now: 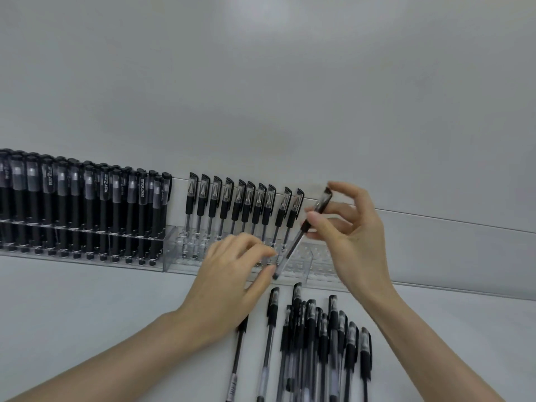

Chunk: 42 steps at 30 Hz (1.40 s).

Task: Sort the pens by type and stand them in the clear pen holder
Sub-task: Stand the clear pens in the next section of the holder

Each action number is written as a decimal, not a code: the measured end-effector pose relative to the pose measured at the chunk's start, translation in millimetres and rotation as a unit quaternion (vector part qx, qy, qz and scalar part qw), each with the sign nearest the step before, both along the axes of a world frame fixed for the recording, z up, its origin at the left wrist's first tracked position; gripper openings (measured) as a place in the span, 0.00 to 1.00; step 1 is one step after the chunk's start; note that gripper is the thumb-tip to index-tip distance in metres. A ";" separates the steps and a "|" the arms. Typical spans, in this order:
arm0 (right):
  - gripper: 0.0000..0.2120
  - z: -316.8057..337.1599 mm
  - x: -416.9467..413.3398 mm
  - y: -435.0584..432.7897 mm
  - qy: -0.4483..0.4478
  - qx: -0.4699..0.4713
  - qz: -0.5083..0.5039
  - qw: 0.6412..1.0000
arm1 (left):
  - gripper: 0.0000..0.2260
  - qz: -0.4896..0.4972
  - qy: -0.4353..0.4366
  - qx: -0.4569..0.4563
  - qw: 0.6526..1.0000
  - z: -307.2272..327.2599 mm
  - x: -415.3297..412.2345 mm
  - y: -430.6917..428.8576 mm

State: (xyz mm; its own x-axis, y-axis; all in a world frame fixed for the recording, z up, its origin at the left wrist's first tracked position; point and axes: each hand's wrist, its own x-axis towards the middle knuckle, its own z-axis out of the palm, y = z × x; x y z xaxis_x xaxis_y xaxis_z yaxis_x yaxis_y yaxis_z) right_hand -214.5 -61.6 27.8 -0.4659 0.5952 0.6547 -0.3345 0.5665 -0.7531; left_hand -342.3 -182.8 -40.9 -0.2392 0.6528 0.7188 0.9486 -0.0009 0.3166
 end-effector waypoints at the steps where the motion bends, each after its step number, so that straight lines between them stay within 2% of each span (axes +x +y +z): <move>1: 0.19 3.5 1.7 2.4 0.019 0.009 -0.017 1.000 | 0.16 0.012 0.009 -0.013 1.000 -2.0 -1.3 0.4; 5: 0.19 13.4 5.0 11.7 0.068 0.038 -0.064 0.995 | 0.21 0.034 0.040 -0.062 0.997 -7.3 -0.7 1.3; 8: 0.20 12.3 0.0 17.4 0.066 0.051 -0.085 0.993 | 0.20 0.052 0.076 -0.084 0.992 -10.1 -1.5 2.1; 21: 0.20 -8.0 -21.3 35.7 -0.051 0.138 -0.129 0.981 | 0.20 0.071 0.101 -0.088 0.988 -10.8 -0.6 3.2; 31: 0.21 0.5 -19.5 44.6 -0.111 0.156 -0.095 0.977 | 0.20 0.080 0.102 -0.102 0.986 -9.7 -0.5 2.9; 42: 0.15 -4.8 -14.3 40.6 -0.139 0.194 -0.133 0.962 | 0.20 0.078 0.087 -0.123 0.985 -5.0 1.8 1.2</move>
State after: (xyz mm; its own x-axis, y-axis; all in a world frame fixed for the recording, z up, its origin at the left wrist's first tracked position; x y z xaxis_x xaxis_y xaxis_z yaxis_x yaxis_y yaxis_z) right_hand -228.8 -21.1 23.0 -0.5200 0.4536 0.7238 0.0441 0.8605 -0.5076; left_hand -340.5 -181.6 -45.9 -0.2373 0.7773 0.5826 0.9711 0.2060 0.1206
